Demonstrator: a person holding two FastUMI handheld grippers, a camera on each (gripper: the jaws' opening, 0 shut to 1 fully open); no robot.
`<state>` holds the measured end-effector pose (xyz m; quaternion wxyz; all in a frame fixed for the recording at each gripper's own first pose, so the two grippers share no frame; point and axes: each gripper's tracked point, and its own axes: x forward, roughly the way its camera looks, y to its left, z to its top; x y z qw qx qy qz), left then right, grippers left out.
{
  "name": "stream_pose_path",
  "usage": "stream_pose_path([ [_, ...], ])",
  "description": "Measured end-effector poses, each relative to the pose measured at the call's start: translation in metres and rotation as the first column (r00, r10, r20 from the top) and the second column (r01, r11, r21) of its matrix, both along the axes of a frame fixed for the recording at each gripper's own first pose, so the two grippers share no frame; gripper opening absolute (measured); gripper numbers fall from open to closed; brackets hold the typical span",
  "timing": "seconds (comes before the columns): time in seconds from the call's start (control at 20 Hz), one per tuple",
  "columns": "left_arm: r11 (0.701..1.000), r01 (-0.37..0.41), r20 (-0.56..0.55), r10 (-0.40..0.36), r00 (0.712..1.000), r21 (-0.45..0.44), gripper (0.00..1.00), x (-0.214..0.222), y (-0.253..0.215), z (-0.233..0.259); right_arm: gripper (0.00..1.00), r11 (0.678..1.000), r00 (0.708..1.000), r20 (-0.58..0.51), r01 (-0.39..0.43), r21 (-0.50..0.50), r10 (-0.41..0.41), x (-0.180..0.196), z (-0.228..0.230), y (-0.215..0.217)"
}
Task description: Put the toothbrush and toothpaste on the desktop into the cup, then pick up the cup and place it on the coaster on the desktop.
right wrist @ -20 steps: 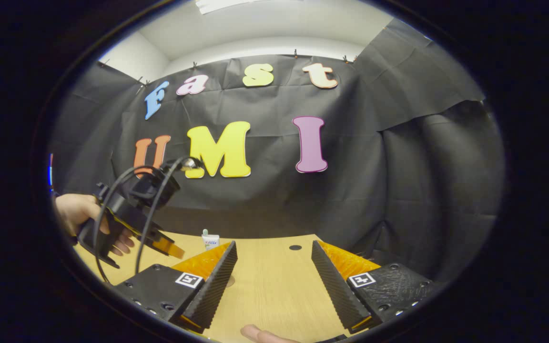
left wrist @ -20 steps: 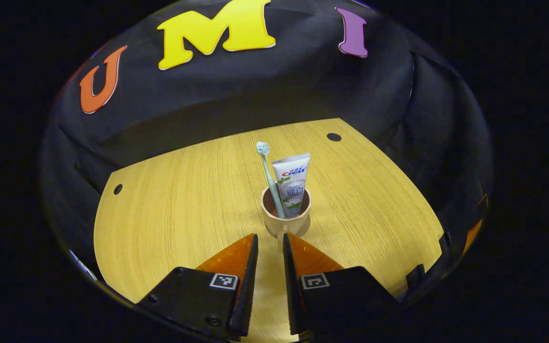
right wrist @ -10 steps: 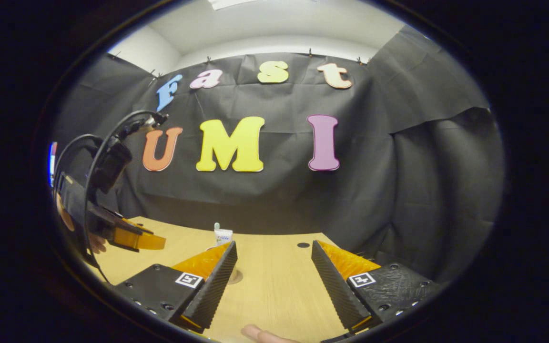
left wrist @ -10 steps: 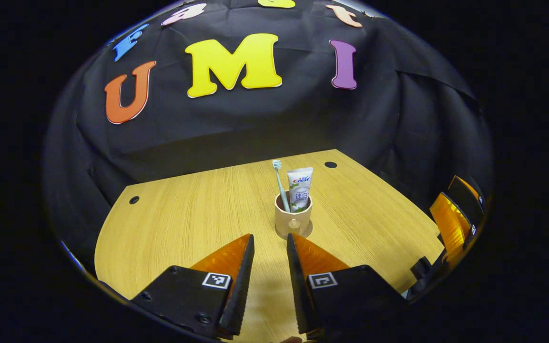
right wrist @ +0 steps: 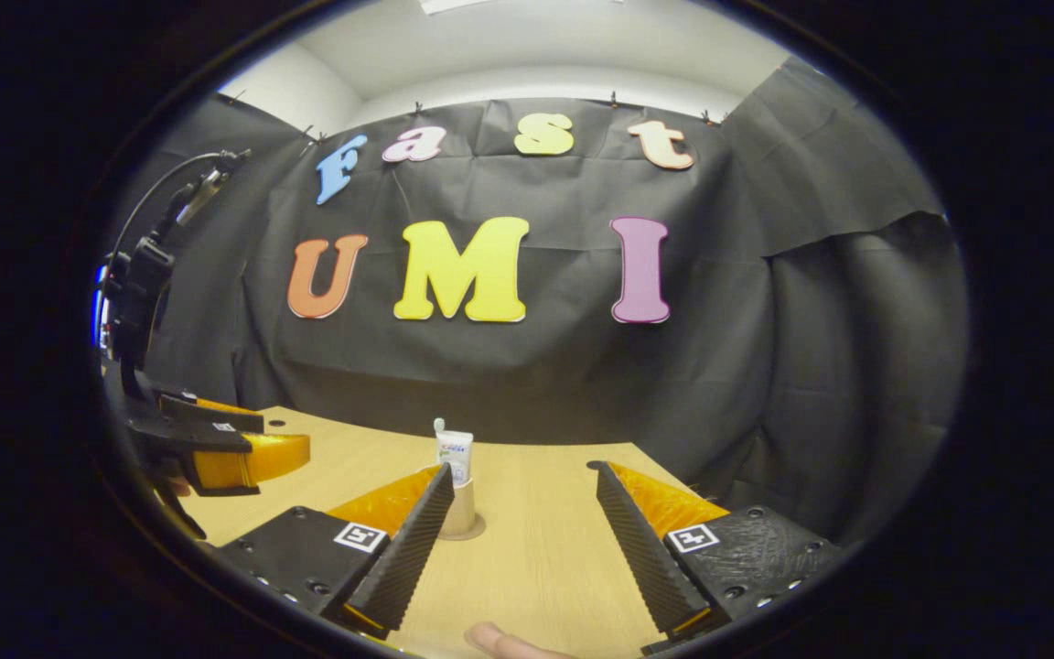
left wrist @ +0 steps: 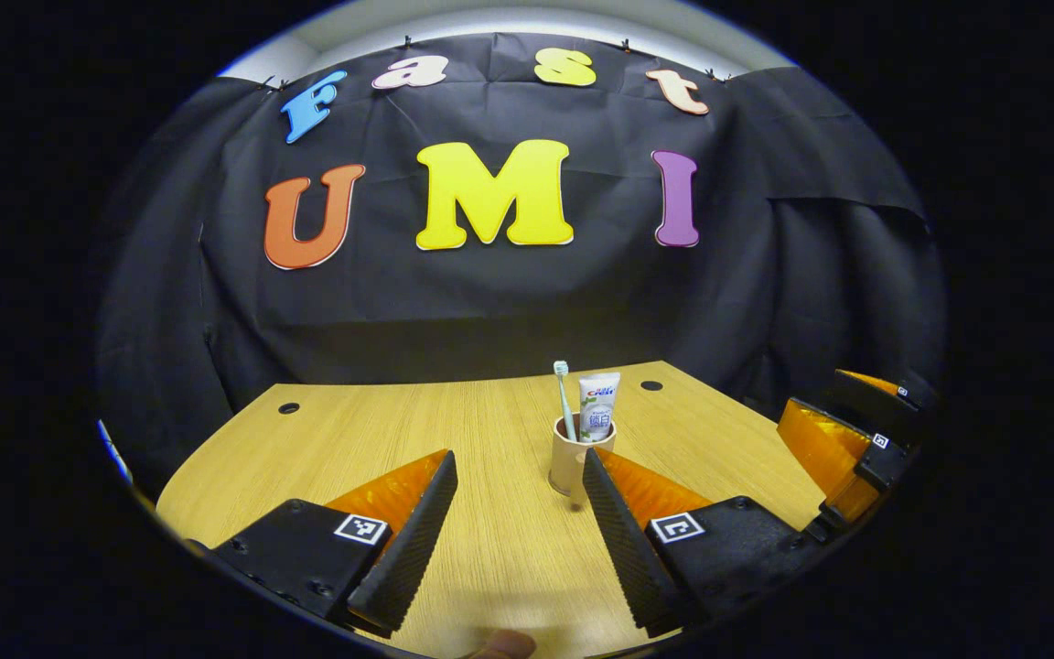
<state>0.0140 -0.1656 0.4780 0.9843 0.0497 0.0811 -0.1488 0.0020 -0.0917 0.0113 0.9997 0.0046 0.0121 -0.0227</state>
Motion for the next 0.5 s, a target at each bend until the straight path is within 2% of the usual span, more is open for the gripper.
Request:
stream_pose_path([
  [0.1, 0.999, -0.045, 0.038, 0.045, 0.998, 0.011, 0.90, 0.003, 0.014, 0.004, 0.95, 1.000, 1.000, 0.008, 0.008, -0.024, -0.008, 0.000, -0.001, 0.004],
  [0.2, 0.997, -0.075, 0.094, 0.076, 0.993, -0.009, 1.00, 0.003, 0.020, 0.010, 0.95, 0.999, 1.000, 0.022, 0.013, -0.041, -0.012, -0.001, -0.001, 0.008],
  [0.25, 0.997, -0.075, 0.105, 0.077, 0.991, -0.023, 0.97, 0.001, 0.021, 0.010, 0.95, 0.999, 1.000, 0.025, 0.014, -0.043, -0.012, -0.001, -0.002, 0.010],
  [0.5, 0.992, -0.120, 0.150, 0.123, 0.981, -0.029, 0.97, 0.001, 0.036, 0.007, 0.95, 0.999, 1.000, 0.018, 0.001, -0.044, -0.001, 0.000, -0.007, 0.021],
])
